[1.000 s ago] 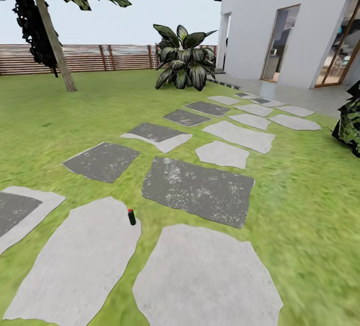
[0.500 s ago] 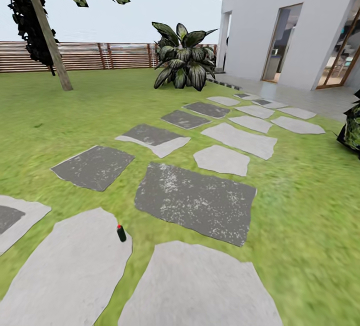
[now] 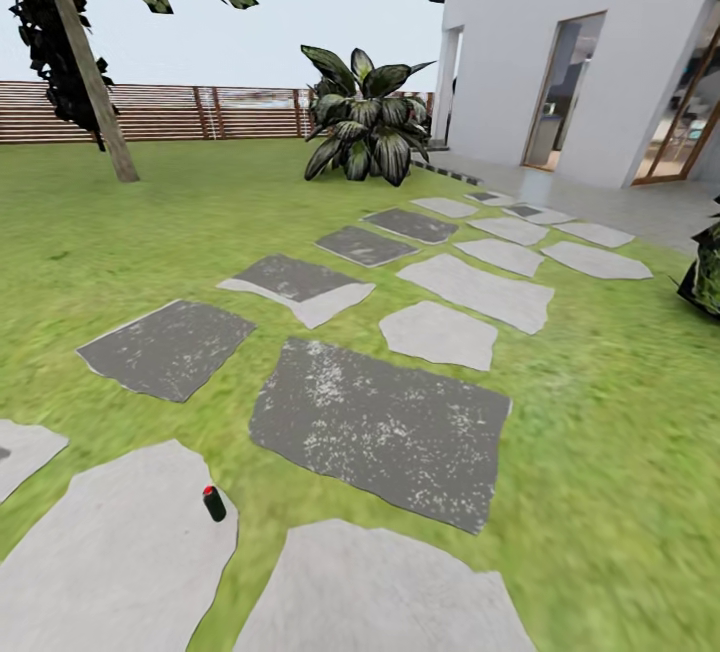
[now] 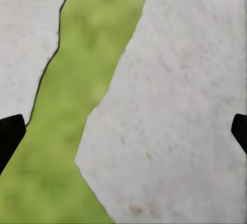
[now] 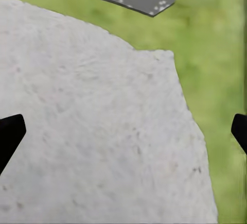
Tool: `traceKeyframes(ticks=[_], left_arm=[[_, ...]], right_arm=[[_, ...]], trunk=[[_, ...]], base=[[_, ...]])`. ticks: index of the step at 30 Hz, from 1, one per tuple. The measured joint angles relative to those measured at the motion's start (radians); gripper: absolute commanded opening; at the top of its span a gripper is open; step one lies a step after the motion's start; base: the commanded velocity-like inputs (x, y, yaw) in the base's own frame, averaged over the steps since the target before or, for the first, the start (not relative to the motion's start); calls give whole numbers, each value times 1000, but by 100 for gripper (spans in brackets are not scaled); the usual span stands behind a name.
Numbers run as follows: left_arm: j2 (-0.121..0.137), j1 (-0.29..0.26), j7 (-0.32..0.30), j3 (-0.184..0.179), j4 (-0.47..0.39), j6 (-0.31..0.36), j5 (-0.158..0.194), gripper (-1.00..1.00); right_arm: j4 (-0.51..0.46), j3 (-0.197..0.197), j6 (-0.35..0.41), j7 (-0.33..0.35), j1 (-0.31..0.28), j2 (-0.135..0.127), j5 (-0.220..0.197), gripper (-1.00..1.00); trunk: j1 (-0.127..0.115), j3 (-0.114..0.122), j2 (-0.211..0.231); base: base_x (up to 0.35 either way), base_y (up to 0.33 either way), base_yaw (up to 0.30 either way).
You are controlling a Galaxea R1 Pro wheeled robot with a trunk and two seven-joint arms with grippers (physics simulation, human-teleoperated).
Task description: In the garden, pick up the pesticide atomizer on the floor and spray pesticide onto both trees until each tree trunk is fully covered.
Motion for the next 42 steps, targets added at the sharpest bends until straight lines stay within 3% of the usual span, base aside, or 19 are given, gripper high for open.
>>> traceKeyframes(ticks=[18,33,42], left_arm=[[1,0,0,0,0,1,2,100],[0,0,0,0,0,0,2,100],[0,0,0,0,0,0,2,100]], right_arm=[[0,0,0,0,1,0,0,100],[0,0,0,0,1,0,0,100],[-3,-2,0,0,1,-1,0,100]], trunk=[[0,0,0],[0,0,0],[0,0,0]], base=[[217,-204,175],[83,-266,267],[2,-271,37]])
